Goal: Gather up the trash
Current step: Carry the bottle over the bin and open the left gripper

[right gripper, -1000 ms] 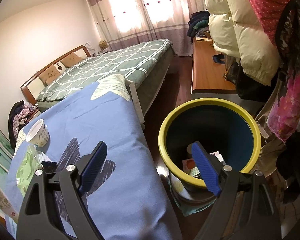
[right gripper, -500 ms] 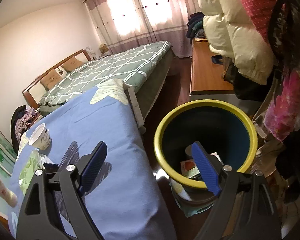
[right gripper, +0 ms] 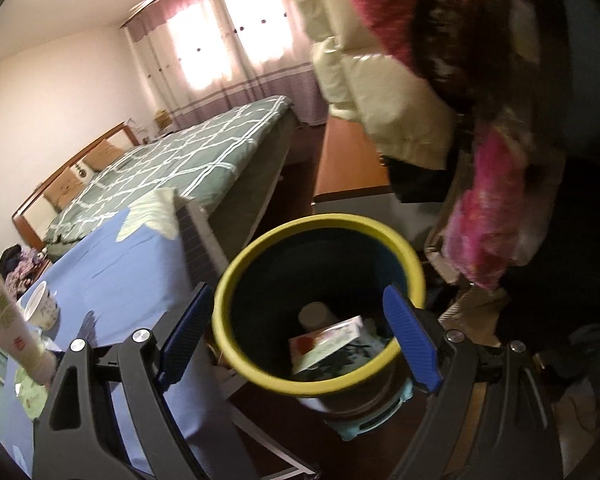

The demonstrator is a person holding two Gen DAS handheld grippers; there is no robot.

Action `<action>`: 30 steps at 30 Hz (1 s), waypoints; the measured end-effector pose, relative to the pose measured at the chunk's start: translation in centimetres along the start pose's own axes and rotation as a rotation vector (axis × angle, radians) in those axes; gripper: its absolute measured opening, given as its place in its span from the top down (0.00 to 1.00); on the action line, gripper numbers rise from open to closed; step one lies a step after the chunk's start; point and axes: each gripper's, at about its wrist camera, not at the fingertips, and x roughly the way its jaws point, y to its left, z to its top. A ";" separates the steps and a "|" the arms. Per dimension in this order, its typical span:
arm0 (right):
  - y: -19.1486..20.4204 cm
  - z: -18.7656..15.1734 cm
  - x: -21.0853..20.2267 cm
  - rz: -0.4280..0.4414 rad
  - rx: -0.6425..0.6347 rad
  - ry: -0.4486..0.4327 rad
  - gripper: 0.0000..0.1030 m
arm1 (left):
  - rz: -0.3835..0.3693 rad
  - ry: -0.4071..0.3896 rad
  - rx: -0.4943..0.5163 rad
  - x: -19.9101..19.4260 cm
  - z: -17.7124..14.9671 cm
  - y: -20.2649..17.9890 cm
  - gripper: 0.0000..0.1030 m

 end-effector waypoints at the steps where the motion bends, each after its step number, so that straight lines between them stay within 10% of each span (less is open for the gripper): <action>1: -0.5 0.1 0.0 -0.007 0.006 -0.002 0.20 | -0.015 0.008 0.004 0.9 0.3 -1.0 0.50; 16: -6.9 -0.5 0.5 -0.058 0.089 0.022 0.20 | -0.088 0.139 0.010 15.0 0.8 -12.0 0.50; 18: -6.9 -0.6 0.5 -0.053 0.090 0.024 0.20 | -0.083 0.157 -0.001 15.6 0.4 -12.2 0.31; 30: -4.3 -0.8 0.0 -0.030 0.038 0.026 0.20 | -0.002 0.002 -0.032 3.9 0.6 -6.2 0.10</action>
